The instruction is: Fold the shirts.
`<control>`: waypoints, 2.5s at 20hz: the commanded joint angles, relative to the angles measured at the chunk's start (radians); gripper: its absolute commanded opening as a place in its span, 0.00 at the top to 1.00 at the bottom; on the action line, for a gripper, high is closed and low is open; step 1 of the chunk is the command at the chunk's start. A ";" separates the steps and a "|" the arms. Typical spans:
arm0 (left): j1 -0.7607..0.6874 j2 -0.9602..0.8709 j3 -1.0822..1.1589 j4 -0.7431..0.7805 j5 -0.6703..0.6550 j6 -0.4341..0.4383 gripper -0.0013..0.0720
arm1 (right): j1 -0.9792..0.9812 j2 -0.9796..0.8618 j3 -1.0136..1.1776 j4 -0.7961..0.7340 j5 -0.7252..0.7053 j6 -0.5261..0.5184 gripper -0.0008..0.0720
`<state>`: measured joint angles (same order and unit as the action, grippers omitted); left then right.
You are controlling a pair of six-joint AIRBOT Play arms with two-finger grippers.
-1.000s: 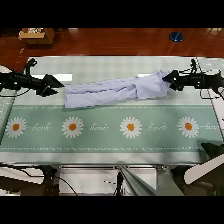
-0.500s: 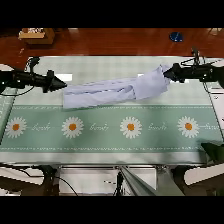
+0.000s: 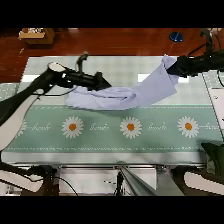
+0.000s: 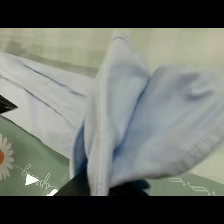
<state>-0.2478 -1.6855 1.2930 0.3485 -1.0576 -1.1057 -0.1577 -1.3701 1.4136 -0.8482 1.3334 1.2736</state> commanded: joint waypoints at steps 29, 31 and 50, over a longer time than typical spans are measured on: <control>0.476 0.516 0.001 0.526 -0.126 -0.137 0.95 | 0.609 0.011 0.000 -0.327 -0.314 0.362 0.95; 0.584 0.609 0.001 0.526 -0.179 -0.137 0.95 | 0.684 -0.093 0.000 -0.289 -0.438 0.385 0.95; 0.625 0.737 -0.019 0.524 -0.226 -0.137 0.95 | 0.570 -0.046 0.000 -0.574 -0.160 0.404 0.39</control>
<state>0.3782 -0.9390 1.2747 0.8722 -1.2827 -1.2442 0.5331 -1.5261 1.4136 -1.1400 0.9058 1.6615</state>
